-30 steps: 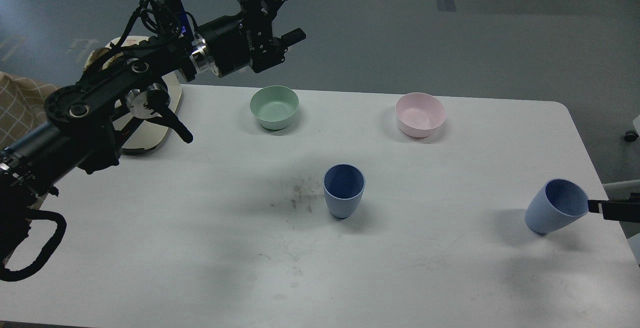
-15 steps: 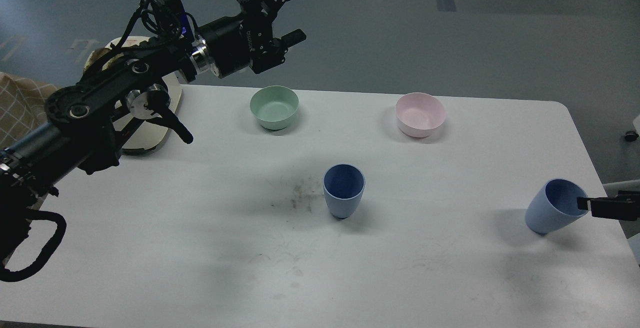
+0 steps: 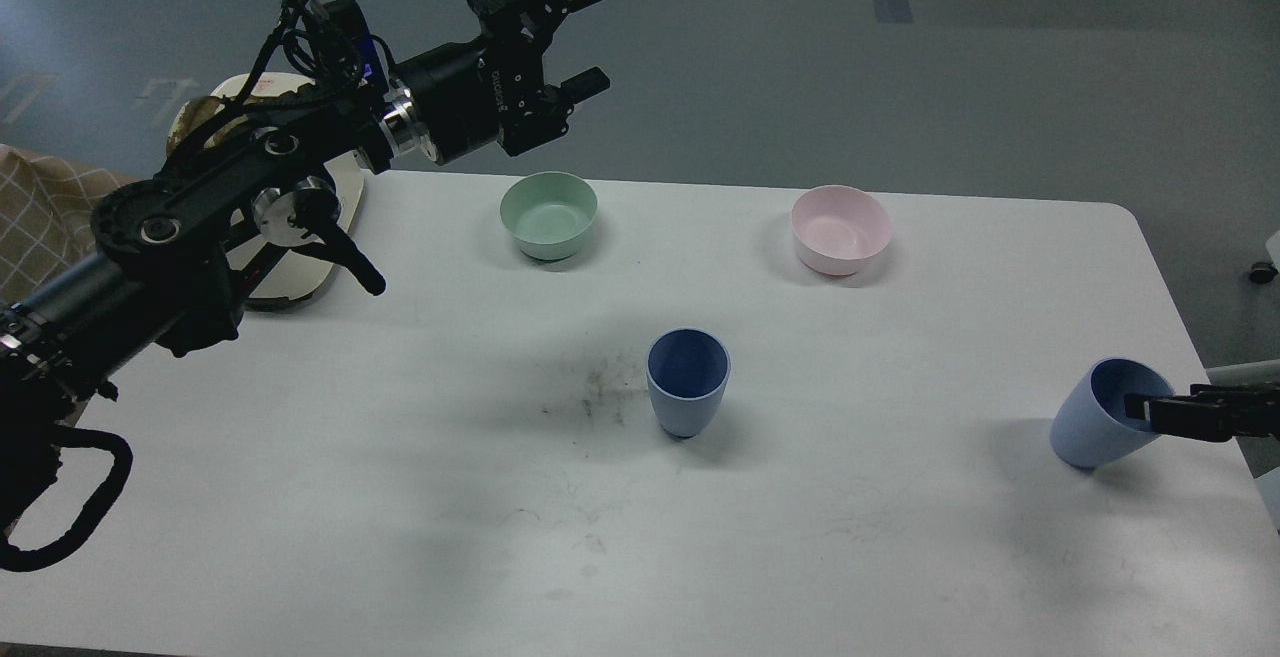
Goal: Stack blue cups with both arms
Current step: 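Reach the right gripper to the other blue cup and grasp it, then lift the blue cup with the right gripper and carry it over the center cup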
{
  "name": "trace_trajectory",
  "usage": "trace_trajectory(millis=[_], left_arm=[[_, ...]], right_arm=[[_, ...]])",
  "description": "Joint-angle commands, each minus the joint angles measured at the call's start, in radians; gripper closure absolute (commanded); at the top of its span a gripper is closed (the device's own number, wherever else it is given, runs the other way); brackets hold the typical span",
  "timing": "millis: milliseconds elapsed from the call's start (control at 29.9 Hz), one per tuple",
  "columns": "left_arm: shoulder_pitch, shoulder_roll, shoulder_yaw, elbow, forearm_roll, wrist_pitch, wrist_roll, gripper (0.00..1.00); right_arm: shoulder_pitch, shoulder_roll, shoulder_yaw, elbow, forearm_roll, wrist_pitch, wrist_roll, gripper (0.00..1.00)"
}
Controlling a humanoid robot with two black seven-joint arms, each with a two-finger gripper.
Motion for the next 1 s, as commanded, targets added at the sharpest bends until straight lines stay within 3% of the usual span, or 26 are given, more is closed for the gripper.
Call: trace_trajectory(millis=[0, 33, 334, 635, 736, 970], left_arm=[[0.001, 0.001, 0.000, 0.000, 0.000, 0.000, 0.000, 0.03], [0.003, 0.001, 0.000, 0.000, 0.000, 0.000, 0.002, 0.03], [0.011, 0.006, -0.008, -0.011, 0.002, 0.000, 0.006, 0.03], [0.014, 0.011, -0.012, -0.011, 0.002, 0.000, 0.009, 0.03], [0.014, 0.009, -0.012, -0.011, 0.002, 0.000, 0.009, 0.03], [0.012, 0.015, -0.015, -0.012, 0.002, 0.000, 0.009, 0.03]], right_arm=[[-0.011, 0.001, -0.001, 0.001, -0.001, 0.001, 0.001, 0.69], [-0.012, -0.001, 0.001, 0.001, -0.001, 0.003, 0.001, 0.78], [-0.014, -0.028, 0.001, 0.014, 0.000, 0.001, 0.001, 1.00], [0.053, -0.169, 0.019, 0.205, -0.010, 0.032, 0.007, 1.00], [0.129, -0.177, 0.019, 0.250, -0.030, 0.080, 0.007, 1.00], [0.313, -0.143, 0.013, 0.281, -0.084, 0.080, 0.007, 1.00]])
